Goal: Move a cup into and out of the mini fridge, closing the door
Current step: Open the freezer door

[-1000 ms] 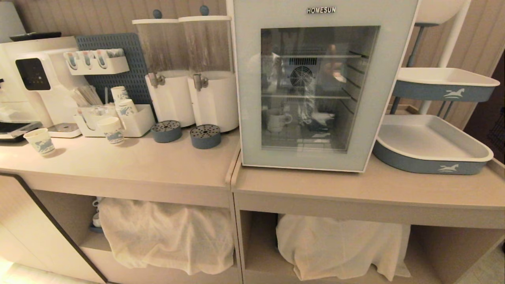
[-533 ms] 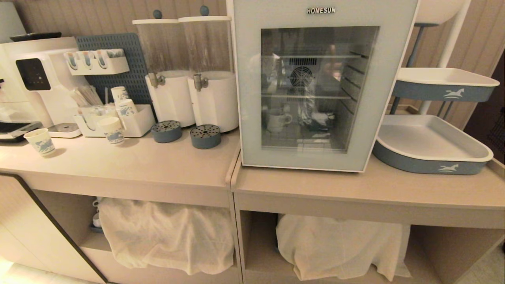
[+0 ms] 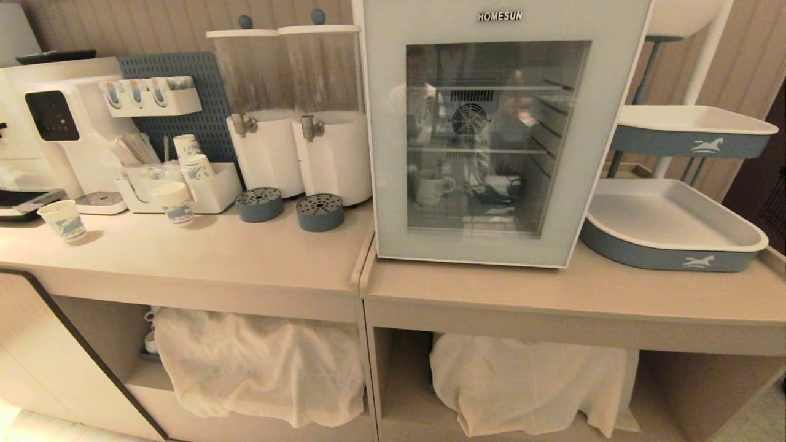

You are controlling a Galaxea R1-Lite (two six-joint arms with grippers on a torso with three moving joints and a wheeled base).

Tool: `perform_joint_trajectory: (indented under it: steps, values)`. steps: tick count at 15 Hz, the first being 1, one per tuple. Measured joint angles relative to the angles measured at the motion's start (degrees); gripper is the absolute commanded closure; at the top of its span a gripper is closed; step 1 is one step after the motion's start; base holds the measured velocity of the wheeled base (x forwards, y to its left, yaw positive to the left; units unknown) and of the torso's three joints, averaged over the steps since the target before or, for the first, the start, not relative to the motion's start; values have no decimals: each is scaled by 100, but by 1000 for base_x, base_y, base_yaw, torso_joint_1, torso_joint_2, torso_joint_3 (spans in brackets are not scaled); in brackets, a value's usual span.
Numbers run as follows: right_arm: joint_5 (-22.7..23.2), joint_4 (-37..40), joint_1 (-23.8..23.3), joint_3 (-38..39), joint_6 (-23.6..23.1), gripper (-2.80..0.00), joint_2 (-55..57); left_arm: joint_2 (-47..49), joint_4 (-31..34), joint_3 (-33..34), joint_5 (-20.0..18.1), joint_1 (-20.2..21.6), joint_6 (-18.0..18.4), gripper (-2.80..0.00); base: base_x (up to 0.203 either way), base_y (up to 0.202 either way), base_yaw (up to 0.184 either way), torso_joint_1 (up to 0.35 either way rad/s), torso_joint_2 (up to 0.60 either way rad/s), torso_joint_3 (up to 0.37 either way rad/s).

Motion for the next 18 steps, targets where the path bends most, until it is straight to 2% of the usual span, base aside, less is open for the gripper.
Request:
perform_joint_trajectory:
  steps: [2, 4, 6, 8, 18]
  values:
    - [319, 287, -2, 179, -304, 0, -44, 0, 2, 0, 1, 0, 2, 0, 0, 0, 0, 0, 0, 0]
    - [912, 889, -6, 150, -356, 0, -53, 0, 3, 0, -1, 5, -1, 0, 0, 0, 0, 0, 0, 0]
    - [1238, 1422, -6, 113, -325, 0, -51, 0, 3, 0, -1, 5, 0, 0, 0, 0, 0, 0, 0, 0]
    - [1259, 1641, -5, 63, -160, 0, -53, 0, 2, 0, -1, -1, 5, 0, 0, 0, 0, 0, 0, 0]
    - [1218, 1644, -6, 41, -43, 0, -53, 0, 2, 0, -2, 5, 11, 0, 0, 0, 0, 0, 0, 0]
